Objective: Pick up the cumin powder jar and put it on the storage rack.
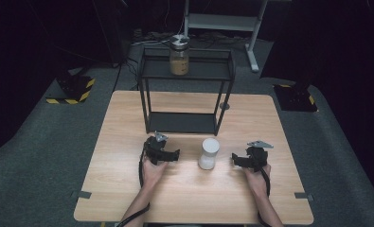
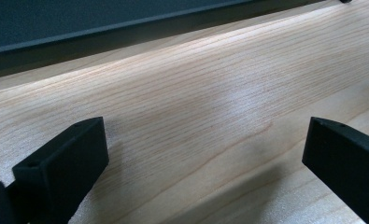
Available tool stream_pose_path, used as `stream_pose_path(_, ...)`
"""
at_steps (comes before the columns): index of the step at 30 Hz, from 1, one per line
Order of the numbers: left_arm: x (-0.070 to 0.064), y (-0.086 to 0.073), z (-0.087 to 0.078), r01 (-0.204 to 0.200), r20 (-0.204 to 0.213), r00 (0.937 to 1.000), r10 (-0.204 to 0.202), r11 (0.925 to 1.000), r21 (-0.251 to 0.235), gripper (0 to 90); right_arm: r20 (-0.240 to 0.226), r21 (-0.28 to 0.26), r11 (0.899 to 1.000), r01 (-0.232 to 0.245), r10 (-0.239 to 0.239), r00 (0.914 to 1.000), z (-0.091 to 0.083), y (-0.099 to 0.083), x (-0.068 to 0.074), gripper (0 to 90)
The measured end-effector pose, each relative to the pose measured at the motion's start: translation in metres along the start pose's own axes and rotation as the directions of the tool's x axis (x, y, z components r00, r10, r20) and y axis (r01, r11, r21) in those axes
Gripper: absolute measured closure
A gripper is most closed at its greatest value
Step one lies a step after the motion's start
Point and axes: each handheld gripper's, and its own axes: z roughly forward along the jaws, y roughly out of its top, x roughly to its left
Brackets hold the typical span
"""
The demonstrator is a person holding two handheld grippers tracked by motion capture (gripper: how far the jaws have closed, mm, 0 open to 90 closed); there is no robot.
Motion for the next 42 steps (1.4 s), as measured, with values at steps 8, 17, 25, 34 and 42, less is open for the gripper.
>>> stream_pose_path(8,-0.0004,0.0000,0.0002,-0.001,-0.002,1.0000,0.001,1.0000,0.000,0.7,0.005,0.006,1.000,0.009,-0.009,0.9999,0.0000,0.0011,0.0013,6.8)
stream_pose_path(17,-0.0002,-0.0001,0.0001,0.000,-0.001,1.0000,0.000,1.0000,0.000,0.9,0.010,0.009,1.000,0.013,-0.013,0.9999,0.0002,0.0014,0.0025,6.7)
stream_pose_path(25,-0.0024,0.0002,0.0007,-0.006,-0.008,0.9999,0.006,1.0000,0.001,0.9,0.009,0.010,1.000,0.023,-0.023,0.9997,0.0011,0.0018,0.0036,6.5)
stream_pose_path(34,-0.0064,0.0019,0.0018,-0.018,-0.023,0.9996,0.019,0.9998,0.009,0.9,0.008,0.007,1.000,0.023,-0.023,0.9997,0.0014,0.0013,0.0035,6.5)
stream_pose_path(42,-0.0077,0.0023,0.0021,-0.021,-0.027,0.9994,0.021,0.9997,0.011,0.9,0.021,0.013,1.000,0.025,-0.025,0.9995,0.0011,0.0022,0.0061,6.5)
